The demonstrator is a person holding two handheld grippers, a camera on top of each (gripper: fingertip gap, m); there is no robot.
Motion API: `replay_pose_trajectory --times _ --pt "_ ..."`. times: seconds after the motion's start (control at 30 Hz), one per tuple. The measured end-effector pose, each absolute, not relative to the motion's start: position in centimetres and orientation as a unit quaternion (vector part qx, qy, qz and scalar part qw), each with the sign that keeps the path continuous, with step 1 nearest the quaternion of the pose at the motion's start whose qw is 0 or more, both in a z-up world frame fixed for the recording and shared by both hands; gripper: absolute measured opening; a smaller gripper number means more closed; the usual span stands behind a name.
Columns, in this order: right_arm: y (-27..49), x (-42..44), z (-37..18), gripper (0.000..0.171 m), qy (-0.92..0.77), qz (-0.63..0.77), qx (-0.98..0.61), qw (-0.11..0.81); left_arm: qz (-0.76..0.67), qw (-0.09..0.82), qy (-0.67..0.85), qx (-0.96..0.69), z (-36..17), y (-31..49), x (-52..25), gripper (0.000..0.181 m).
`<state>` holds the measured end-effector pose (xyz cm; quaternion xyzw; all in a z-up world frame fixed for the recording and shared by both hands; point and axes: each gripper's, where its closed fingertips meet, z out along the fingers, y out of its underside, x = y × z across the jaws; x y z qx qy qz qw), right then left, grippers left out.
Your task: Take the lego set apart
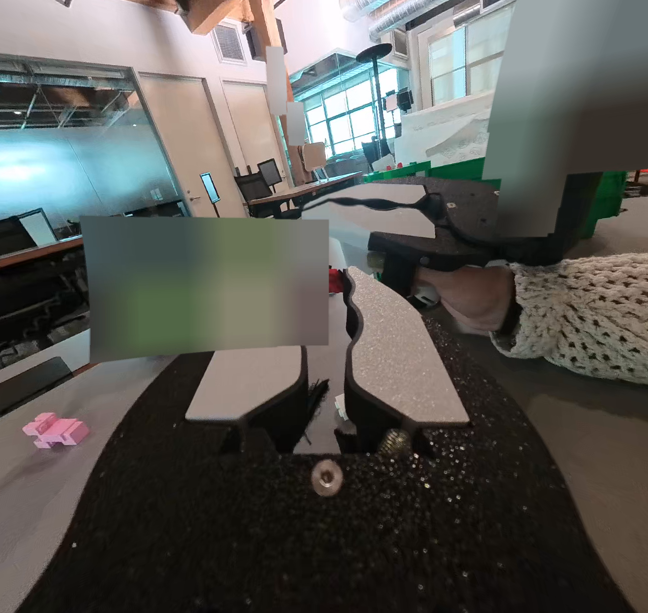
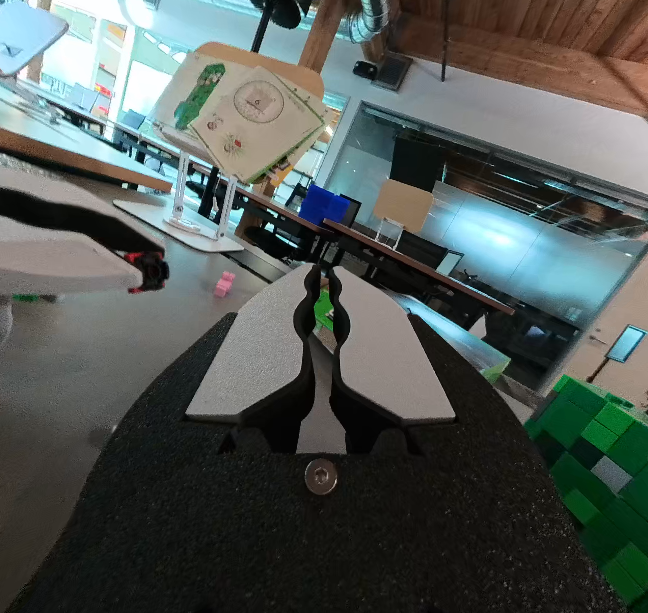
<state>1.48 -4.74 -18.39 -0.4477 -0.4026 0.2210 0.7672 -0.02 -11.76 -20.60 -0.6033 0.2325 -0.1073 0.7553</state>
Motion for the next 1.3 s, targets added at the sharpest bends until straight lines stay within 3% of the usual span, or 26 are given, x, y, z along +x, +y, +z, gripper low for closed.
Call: replay_pose_trajectory --times 0.2,0.37,0.67,0.83,1.3 --pt "-5.0 0.8 -18.4 0.003 -0.397 0.256 -0.446 0.760 -0.085 0.760 0.249 -0.594 -20.5 -12.0 0.2 0.017" --pt "-6.9 0.0 -18.6 0.004 -0.423 0.383 -0.411 0.710 -0.085 0.748 0.275 -0.598 -20.9 -12.2 0.6 0.017" --pt "-10.4 -0.1 -18.9 0.018 -0.451 0.634 -0.389 0.493 -0.076 0.729 0.338 -0.591 -21.5 -13.0 0.2 0.016" --pt "-13.1 0.2 -21.2 0.020 -0.546 0.650 -0.384 0.363 -0.127 0.727 0.346 -0.580 -21.5 -13.4 0.5 0.016" --pt "-14.1 0.4 -22.3 0.019 -0.564 0.672 -0.407 0.256 -0.200 0.710 0.349 -0.579 -21.6 -13.5 0.9 0.016"
